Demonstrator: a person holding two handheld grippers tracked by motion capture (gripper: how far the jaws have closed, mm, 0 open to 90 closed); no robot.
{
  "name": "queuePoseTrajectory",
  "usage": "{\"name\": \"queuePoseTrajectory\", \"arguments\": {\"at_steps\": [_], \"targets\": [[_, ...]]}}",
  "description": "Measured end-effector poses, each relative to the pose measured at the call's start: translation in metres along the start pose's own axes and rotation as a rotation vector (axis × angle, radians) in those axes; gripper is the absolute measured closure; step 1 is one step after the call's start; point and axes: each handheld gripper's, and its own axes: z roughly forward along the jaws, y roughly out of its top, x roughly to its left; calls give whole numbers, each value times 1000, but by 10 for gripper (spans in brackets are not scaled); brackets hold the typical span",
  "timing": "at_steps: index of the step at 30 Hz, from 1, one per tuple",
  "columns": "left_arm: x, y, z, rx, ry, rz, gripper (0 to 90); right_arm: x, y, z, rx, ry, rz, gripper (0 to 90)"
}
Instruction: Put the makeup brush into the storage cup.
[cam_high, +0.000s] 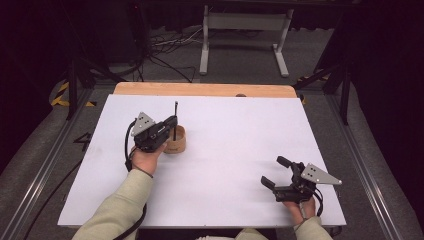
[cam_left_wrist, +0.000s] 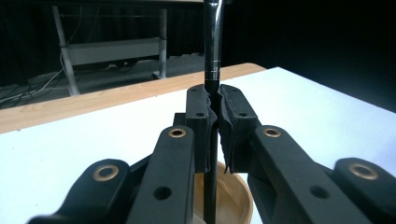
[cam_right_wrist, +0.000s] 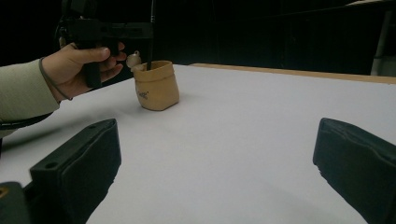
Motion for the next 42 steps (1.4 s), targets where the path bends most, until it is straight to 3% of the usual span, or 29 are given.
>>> {"name": "queuePoseTrajectory", "arguments": {"at_steps": [12, 14, 18, 23, 25, 32, 36, 38, 42], "targets": [[-3, -5, -1, 9, -12, 12, 823, 0, 0, 0, 3, 0, 0, 17], [-2, -4, -4, -13, -48, 0, 810, 0, 0, 0, 2, 1, 0, 17], [-3, -1, -12, -52, -141, -58, 563, 0, 0, 0, 0, 1, 0, 17], [-8, 4, -21, -89, -168, -15, 320, 0, 1, 0, -2, 1, -2, 17], [-10, 7, -27, -103, -168, 17, 284, 0, 1, -1, -4, 0, -4, 17], [-13, 12, -40, -120, -191, 30, 99, 0, 3, -2, -14, -9, -9, 17], [-14, 12, -51, -112, -247, 58, 35, 1, 4, -3, -18, -2, -25, 15], [-14, 11, -56, -106, -274, 60, 28, 1, 4, -3, -19, -2, -30, 15], [-15, 9, -65, -98, -288, 64, 22, 1, 5, -3, -18, -3, -36, 14]]}}
